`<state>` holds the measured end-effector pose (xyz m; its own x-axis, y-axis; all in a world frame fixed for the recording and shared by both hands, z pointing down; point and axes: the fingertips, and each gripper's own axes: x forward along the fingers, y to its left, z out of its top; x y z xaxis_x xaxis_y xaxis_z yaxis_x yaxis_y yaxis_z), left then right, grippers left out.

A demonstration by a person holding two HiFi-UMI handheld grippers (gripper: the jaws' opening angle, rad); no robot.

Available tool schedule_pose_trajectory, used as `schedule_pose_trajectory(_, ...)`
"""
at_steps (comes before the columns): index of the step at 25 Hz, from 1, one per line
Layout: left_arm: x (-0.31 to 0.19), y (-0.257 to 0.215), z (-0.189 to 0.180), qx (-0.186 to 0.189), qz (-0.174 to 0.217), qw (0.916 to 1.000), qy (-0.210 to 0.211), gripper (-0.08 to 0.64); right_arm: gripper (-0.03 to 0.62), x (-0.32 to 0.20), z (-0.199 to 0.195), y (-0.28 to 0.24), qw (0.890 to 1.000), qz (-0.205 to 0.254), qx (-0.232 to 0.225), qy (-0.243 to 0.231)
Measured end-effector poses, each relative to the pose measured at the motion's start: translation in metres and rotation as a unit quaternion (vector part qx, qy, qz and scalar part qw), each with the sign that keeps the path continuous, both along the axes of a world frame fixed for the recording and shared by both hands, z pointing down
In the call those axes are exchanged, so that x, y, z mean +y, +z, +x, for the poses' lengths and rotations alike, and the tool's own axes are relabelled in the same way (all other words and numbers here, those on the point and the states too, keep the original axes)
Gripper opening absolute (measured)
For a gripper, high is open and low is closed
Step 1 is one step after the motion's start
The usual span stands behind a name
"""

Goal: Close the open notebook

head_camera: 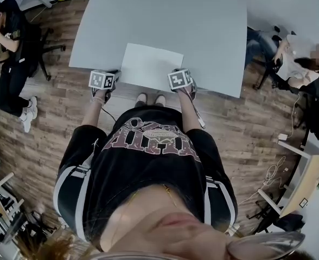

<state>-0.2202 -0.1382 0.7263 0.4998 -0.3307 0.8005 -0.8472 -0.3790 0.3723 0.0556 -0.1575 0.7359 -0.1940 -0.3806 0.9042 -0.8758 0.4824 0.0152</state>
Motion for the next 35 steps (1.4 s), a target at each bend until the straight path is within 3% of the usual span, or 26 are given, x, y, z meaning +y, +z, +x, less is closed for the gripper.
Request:
schedule_pose_trajectory(19, 0.005, 0.015, 0.002, 0.049, -0.056, 0.9972, 0.008, 0.129, 0.02, -0.003, -0.003, 0.003, 1.0, 0.005, -0.008, -0.003)
schedule_pose_trajectory(26, 0.009, 0.016, 0.0, 0.084, -0.07, 0.9935, -0.03, 0.164, 0.02, -0.001, 0.0, 0.001, 1.0, 0.007, -0.01, -0.003)
schedule_pose_trajectory(35, 0.015, 0.02, -0.006, 0.154, -0.107, 0.9792, -0.076, 0.212, 0.02, 0.001, 0.001, 0.0, 1.0, 0.011, -0.011, -0.005)
